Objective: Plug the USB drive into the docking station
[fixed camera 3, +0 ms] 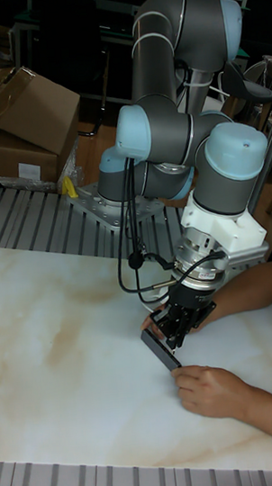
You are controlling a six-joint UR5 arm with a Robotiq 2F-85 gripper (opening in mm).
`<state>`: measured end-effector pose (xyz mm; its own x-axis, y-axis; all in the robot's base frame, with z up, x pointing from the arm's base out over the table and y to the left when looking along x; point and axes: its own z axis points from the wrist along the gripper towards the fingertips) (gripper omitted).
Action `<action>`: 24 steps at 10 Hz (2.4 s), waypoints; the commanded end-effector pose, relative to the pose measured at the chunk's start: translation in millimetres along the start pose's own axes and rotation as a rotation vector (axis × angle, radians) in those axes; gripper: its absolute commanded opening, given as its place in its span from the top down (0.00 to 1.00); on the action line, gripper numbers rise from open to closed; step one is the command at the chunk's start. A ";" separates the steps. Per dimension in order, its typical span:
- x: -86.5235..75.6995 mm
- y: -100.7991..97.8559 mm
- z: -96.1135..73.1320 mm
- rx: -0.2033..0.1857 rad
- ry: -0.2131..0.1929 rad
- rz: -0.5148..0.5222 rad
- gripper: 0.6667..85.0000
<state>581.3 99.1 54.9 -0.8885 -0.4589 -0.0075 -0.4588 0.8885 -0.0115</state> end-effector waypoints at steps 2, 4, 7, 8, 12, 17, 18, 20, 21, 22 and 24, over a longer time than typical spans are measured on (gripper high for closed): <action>-4.9 0.0 -1.2 -0.012 -0.017 0.010 0.99; -8.8 0.4 0.5 -0.016 -0.030 0.002 0.99; -8.1 3.7 2.5 -0.019 -0.026 -0.025 0.99; -7.2 3.6 3.6 -0.014 -0.024 -0.035 0.99; -2.8 3.1 5.4 -0.011 -0.010 -0.055 0.99; -0.2 -0.1 6.8 -0.006 -0.005 -0.083 0.99; 2.1 -2.2 5.3 0.003 0.004 -0.096 0.99; 3.7 -1.3 3.4 0.004 0.008 -0.092 0.99; 3.4 -1.0 3.7 0.007 0.009 -0.083 0.99; 3.4 -2.1 5.5 0.000 0.002 -0.087 0.99; 3.0 -1.3 6.4 -0.001 0.001 -0.083 0.99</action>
<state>579.0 94.6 48.4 -0.8427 -0.5383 0.0024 -0.5383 0.8425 -0.0224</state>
